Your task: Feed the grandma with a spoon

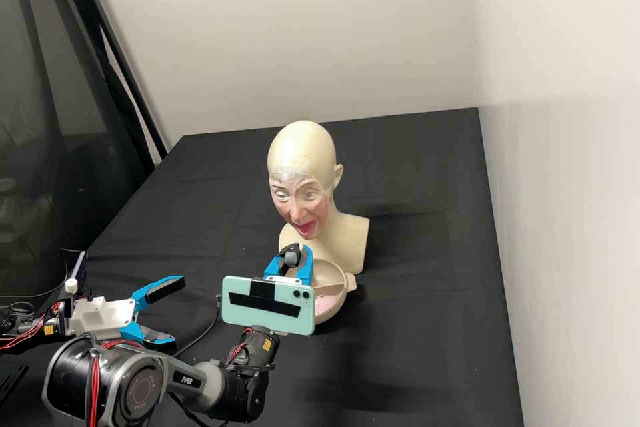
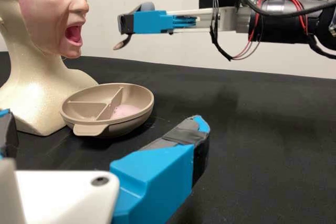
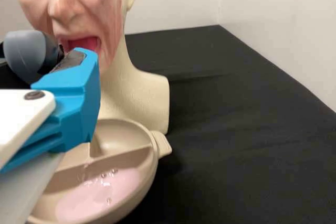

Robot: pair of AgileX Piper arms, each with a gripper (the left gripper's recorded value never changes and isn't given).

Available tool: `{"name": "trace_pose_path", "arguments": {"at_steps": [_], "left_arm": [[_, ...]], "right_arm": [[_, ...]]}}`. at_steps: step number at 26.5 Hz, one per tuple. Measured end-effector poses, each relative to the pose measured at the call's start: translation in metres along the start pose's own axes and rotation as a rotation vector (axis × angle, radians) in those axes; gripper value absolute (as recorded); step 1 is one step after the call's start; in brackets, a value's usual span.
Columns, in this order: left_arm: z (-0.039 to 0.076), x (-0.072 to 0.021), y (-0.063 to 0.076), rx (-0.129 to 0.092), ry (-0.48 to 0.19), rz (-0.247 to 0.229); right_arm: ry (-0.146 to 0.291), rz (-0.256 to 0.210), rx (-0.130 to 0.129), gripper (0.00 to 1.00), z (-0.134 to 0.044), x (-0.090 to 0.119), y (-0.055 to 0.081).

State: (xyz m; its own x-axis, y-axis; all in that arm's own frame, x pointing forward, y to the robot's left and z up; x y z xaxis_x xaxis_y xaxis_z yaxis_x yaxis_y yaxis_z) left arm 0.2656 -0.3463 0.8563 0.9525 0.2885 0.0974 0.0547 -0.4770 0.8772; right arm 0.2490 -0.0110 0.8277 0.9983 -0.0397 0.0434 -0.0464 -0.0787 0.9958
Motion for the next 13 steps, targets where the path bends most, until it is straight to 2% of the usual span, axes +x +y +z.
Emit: {"name": "trace_pose_path", "arguments": {"at_steps": [4,9,13], "left_arm": [[0.000,-0.0022,-0.002,-0.001,-0.002,-0.006],[0.004,-0.0028,-0.004,0.000,-0.013,-0.011],[0.004,-0.0028,-0.004,0.000,-0.013,-0.011]], "right_arm": [[-0.014,-0.034,-0.027,0.00,0.006,-0.009,-0.004],[-0.052,-0.069,-0.060,0.00,0.017,-0.021,-0.006],[-0.073,-0.078,-0.064,0.00,0.023,-0.027,-0.006]]}}
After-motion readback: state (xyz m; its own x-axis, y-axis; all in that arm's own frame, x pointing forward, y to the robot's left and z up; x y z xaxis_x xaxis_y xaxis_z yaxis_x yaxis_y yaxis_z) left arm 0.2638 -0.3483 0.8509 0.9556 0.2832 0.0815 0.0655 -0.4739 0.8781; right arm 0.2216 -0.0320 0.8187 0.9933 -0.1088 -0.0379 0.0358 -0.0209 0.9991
